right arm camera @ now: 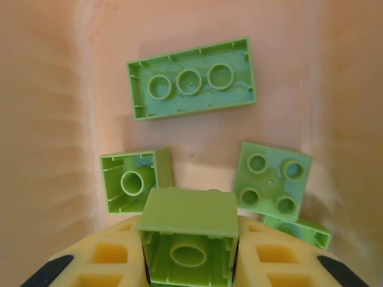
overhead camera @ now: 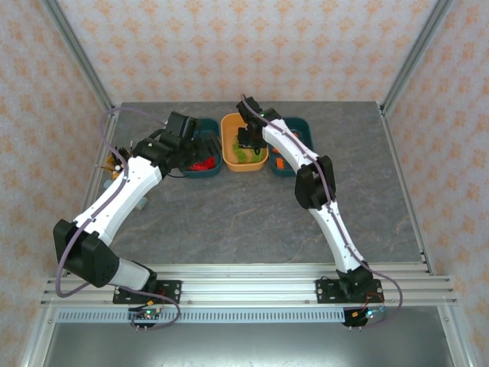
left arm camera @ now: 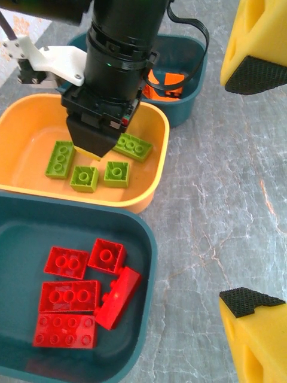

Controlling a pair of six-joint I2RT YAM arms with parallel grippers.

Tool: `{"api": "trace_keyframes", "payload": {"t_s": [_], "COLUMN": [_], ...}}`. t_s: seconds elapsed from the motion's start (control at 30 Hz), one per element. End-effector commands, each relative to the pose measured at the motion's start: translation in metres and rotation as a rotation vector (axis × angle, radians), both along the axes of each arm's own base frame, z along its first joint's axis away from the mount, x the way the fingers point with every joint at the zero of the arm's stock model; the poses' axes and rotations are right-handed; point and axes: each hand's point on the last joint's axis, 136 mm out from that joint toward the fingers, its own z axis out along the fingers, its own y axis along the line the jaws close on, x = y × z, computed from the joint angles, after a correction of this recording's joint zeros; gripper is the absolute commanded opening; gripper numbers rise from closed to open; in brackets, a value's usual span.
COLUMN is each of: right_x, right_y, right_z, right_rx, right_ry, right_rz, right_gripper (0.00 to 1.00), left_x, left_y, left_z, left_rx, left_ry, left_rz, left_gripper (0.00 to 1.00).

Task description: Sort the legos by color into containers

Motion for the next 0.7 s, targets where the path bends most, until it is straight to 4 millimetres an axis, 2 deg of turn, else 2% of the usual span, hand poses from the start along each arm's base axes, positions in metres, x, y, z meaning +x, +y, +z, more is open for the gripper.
{"api": "trace_keyframes", "payload": {"t_s": [0.0, 0.1, 0.17, 0.27, 0.33, 0.5, 0.67], "right_x": [0.01, 0.009, 0.008, 0.007, 0.008, 0.011, -0.003], "right_y": [0.007, 0.003, 0.003, 0.005, 0.006, 0.012, 0.008], "right_z": [0.006, -0.006, -0.011, -0.01, -0.001, 0.052, 0.111], "right_rx": [0.012, -0.006, -0.005, 0.006, 0.017, 0.053, 0.081], "right_ry": [-0.045, -0.016, -0.005, 0.0, -0.013, -0.107, -0.178], "right_rz": [0.017, 0.001, 0.0, -0.001, 0.0, 0.018, 0.019], "right_gripper": [0.3, 0.31, 0.38, 0.5, 0.54, 0.58, 0.58], "left_x": [-0.003, -0.003, -0.002, -0.001, -0.001, -0.004, -0.014], "left_y": [0.001, 0.001, 0.0, -0.001, -0.001, 0.001, 0.009], "left_z": [0.003, 0.003, 0.005, 0.007, 0.009, 0.013, 0.021], "left_rx": [-0.008, -0.009, -0.01, -0.011, -0.012, -0.012, 0.005], "left_ry": [-0.02, -0.022, -0.025, -0.027, -0.031, -0.036, -0.041], "left_rz": [-0.012, -0.013, -0.015, -0.021, -0.022, -0.021, -0.003], "left_gripper": [0.87, 0.87, 0.87, 0.87, 0.87, 0.87, 0.87]}}
